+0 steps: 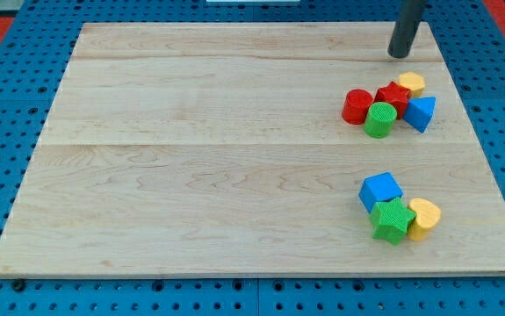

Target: Move your arm into the yellow heart

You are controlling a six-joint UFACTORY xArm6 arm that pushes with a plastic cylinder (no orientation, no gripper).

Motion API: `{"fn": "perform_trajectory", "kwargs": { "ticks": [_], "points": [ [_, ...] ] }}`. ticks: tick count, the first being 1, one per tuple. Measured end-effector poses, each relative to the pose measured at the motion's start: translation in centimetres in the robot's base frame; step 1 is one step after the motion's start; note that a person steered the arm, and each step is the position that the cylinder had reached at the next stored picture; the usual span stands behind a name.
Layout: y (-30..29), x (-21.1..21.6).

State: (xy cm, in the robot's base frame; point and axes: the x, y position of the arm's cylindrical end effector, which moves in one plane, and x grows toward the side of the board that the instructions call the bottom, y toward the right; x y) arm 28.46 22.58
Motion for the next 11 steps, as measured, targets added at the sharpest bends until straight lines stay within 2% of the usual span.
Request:
{"fn": "perform_trajectory", "kwargs": {
  "ticks": [1, 2, 3, 4, 5, 6, 8, 9, 11],
  "points": [
    [3.5, 1.4],
    [4.2, 4.8],
    [0.5, 9.6],
    [-5.2, 11.3],
    [-8.8, 12.3],
    [-8.7, 11.1],
    [-1.8, 6.4],
    [2.5, 6.3],
    [2.1, 14.6]
  ]
}}
